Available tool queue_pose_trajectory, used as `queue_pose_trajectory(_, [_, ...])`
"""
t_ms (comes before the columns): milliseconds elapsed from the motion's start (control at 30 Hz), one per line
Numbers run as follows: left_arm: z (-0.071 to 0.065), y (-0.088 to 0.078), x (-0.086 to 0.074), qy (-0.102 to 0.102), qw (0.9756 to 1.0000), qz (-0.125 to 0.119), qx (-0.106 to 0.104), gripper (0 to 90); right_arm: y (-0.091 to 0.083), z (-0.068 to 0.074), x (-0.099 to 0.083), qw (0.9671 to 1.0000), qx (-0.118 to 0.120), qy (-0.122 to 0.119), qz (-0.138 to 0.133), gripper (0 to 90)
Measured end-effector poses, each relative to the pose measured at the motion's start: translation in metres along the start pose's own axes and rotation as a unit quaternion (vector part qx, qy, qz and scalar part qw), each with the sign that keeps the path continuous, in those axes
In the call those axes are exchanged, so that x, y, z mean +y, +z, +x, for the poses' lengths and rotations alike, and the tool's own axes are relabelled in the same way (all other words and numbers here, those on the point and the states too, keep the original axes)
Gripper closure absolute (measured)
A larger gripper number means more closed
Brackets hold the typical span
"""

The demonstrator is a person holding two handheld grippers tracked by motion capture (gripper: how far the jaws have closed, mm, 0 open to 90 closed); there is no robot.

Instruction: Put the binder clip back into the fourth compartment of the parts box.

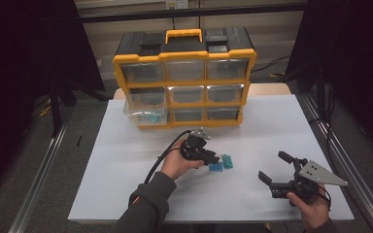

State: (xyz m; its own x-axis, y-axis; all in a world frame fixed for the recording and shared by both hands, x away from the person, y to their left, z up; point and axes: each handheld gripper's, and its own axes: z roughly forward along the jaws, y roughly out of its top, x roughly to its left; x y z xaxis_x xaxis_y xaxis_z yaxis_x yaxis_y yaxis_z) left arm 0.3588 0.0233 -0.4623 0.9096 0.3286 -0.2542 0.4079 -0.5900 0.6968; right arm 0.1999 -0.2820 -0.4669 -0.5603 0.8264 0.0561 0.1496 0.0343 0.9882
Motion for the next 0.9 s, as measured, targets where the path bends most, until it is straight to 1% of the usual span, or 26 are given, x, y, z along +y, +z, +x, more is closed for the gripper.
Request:
queue_pose_trajectory(33, [0.000, 0.001, 0.000, -0.003, 1.0000, 0.000, -0.001, 72.5, 0.000, 0.000, 0.000, 1.0000, 0.000, -0.001, 0.000, 0.5])
queue_pose_trajectory(67, [0.000, 0.001, 0.000, 0.001, 1.0000, 0.006, -0.002, 74.9, 0.000, 0.000, 0.000, 1.0000, -0.001, -0.001, 0.000, 0.5])
queue_pose_trajectory(100, [0.000, 0.001, 0.000, 0.000, 1.0000, 0.006, -0.002, 78.1, 0.000, 0.000, 0.000, 1.0000, 0.000, 0.000, 0.000, 0.5])
queue_pose_trajectory(133, [0.000, 0.000, 0.000, -0.002, 0.9999, 0.008, -0.011, 79.5, 0.000, 0.000, 0.000, 1.0000, -0.001, 0.000, 0.000, 0.5])
queue_pose_trajectory(167, [0.000, 0.000, 0.000, -0.008, 0.9998, -0.001, -0.017, 81.2, 0.000, 0.000, 0.000, 1.0000, -0.001, 0.000, 0.000, 0.6])
queue_pose_trajectory(200, [0.000, 0.000, 0.000, -0.011, 0.9996, -0.003, -0.025, 82.7, 0.000, 0.000, 0.000, 1.0000, -0.001, 0.000, 0.000, 0.6])
queue_pose_trajectory(233, [0.000, -0.001, 0.000, -0.006, 0.9995, -0.005, -0.029, 84.1, 0.000, 0.000, 0.000, 1.0000, -0.001, -0.001, 0.000, 0.5])
queue_pose_trajectory(267, [-0.001, -0.002, 0.001, -0.006, 0.9994, -0.002, -0.034, 85.2, 0.000, 0.000, 0.000, 1.0000, -0.001, -0.001, 0.000, 0.6])
queue_pose_trajectory(300, [-0.003, -0.002, 0.001, -0.020, 0.9989, -0.009, -0.042, 86.6, 0.000, 0.000, 0.000, 1.0000, -0.001, -0.001, 0.000, 0.6])
queue_pose_trajectory(333, [-0.004, -0.002, 0.001, -0.023, 0.9985, -0.009, -0.049, 88.1, 0.000, 0.000, 0.000, 1.0000, 0.000, -0.001, 0.000, 0.6])
queue_pose_trajectory(367, [-0.004, -0.003, 0.001, -0.017, 0.9985, -0.006, -0.051, 89.2, 0.000, 0.000, 0.000, 1.0000, -0.001, -0.001, 0.000, 0.6])
queue_pose_trajectory(400, [-0.005, -0.005, 0.002, -0.009, 0.9991, 0.010, -0.039, 89.7, 0.000, 0.000, 0.000, 1.0000, -0.001, -0.001, 0.000, 0.6])
queue_pose_trajectory(433, [-0.005, -0.005, 0.002, -0.014, 0.9987, 0.000, -0.049, 89.8, 0.000, 0.000, 0.000, 1.0000, -0.001, -0.001, 0.000, 0.6])
queue_pose_trajectory(467, [-0.005, -0.006, 0.001, -0.020, 0.9983, -0.001, -0.056, 89.9, 0.000, 0.000, 0.000, 1.0000, -0.001, -0.001, 0.000, 0.6])
queue_pose_trajectory(500, [-0.005, -0.009, 0.002, -0.020, 0.9987, 0.004, -0.047, 89.9, 0.000, 0.000, 0.000, 1.0000, -0.001, 0.000, 0.000, 0.6])
queue_pose_trajectory(533, [-0.003, -0.011, 0.001, -0.017, 0.9987, 0.005, -0.049, 89.9, 0.000, 0.000, 0.000, 1.0000, -0.001, 0.000, 0.000, 0.6])
queue_pose_trajectory(567, [-0.003, -0.013, 0.002, -0.019, 0.9983, 0.005, -0.054, 89.9, 0.000, 0.000, 0.000, 1.0000, -0.001, 0.000, 0.000, 0.6])
queue_pose_trajectory(600, [-0.002, -0.017, 0.002, -0.013, 0.9985, 0.011, -0.051, 89.9, 0.000, 0.000, 0.000, 1.0000, -0.001, 0.000, 0.000, 0.6])
queue_pose_trajectory(633, [-0.002, -0.020, 0.003, -0.026, 0.9984, 0.000, -0.049, 90.0, 0.000, 0.000, 0.000, 1.0000, 0.000, -0.001, 0.000, 0.6])
queue_pose_trajectory(667, [-0.002, -0.022, 0.003, -0.028, 0.9984, -0.005, -0.050, 89.9, 0.000, 0.000, 0.000, 1.0000, -0.001, -0.001, 0.000, 0.6])
queue_pose_trajectory(700, [-0.002, -0.028, 0.005, -0.024, 0.9990, 0.006, -0.038, 89.9, 0.000, 0.000, 0.000, 1.0000, 0.000, -0.001, -0.001, 0.6])
queue_pose_trajectory(767, [-0.002, -0.034, 0.006, -0.028, 0.9992, 0.004, -0.026, 90.0, 0.000, 0.000, 0.000, 1.0000, -0.001, -0.001, -0.001, 0.6])
queue_pose_trajectory(800, [-0.002, -0.039, 0.007, -0.032, 0.9992, 0.001, -0.024, 90.0, 0.000, 0.000, 0.000, 1.0000, -0.001, 0.000, 0.000, 0.6])
queue_pose_trajectory(833, [-0.002, -0.042, 0.008, -0.030, 0.9992, 0.004, -0.025, 90.0, 0.000, 0.000, 0.000, 1.0000, -0.001, -0.001, -0.001, 0.6])
queue_pose_trajectory(867, [-0.003, -0.046, 0.010, -0.037, 0.9990, 0.000, -0.026, 90.0, 0.000, 0.000, 0.000, 1.0000, -0.001, -0.001, -0.001, 0.6])
queue_pose_trajectory(900, [-0.002, -0.049, 0.011, -0.028, 0.9993, 0.003, -0.026, 90.0, 0.000, 0.000, 0.000, 1.0000, -0.002, -0.001, 0.000, 0.6])
